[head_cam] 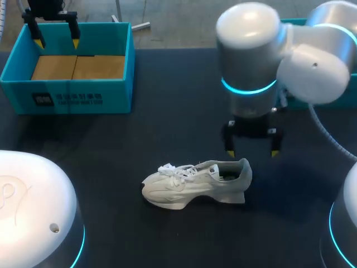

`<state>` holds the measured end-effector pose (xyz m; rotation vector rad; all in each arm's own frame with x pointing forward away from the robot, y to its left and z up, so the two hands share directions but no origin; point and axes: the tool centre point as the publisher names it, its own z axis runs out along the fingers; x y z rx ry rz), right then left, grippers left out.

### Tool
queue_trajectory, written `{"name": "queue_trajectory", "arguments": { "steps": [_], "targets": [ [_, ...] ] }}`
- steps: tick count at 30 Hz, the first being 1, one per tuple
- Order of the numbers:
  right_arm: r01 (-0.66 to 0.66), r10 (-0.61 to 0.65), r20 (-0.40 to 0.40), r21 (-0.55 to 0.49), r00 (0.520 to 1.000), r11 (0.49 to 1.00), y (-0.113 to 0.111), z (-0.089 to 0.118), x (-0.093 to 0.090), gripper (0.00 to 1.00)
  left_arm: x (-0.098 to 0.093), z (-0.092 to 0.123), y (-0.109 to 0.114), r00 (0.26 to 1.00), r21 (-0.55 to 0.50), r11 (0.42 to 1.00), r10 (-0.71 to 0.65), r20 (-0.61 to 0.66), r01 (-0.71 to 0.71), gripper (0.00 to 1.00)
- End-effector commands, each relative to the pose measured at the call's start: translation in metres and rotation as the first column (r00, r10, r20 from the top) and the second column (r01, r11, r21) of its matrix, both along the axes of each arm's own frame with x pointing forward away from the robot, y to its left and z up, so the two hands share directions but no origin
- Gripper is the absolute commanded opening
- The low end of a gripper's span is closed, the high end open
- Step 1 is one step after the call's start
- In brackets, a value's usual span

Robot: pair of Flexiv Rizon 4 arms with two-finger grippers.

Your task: Take the shoe out of the shoebox, open the shoe tongue, remove and reinsert the insole, then place the shoe into the shoebox

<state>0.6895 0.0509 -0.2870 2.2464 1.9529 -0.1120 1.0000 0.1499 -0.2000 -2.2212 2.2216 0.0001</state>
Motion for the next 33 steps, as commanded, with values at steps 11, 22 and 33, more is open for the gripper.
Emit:
{"name": "queue_trajectory", "arguments": {
  "steps": [11,22,33],
  "targets": [
    [-0.352,0.337,0.104,0.210,0.936,0.912,-0.039,0.025,-0.013,1.00,0.000,0.000,0.000,1.000,0.000,1.000,0.000,0.000,0.000,1.00],
    [-0.514,0.500,0.120,0.252,0.857,0.820,-0.050,0.035,-0.016,1.00,0.000,0.000,0.000,1.000,0.000,1.000,0.000,0.000,0.000,1.00],
    [-0.637,0.573,0.279,0.321,0.771,0.701,-0.058,0.031,-0.010,1.00,0.000,0.000,0.000,1.000,0.000,1.000,0.000,0.000,0.000,1.00]
  ]
}}
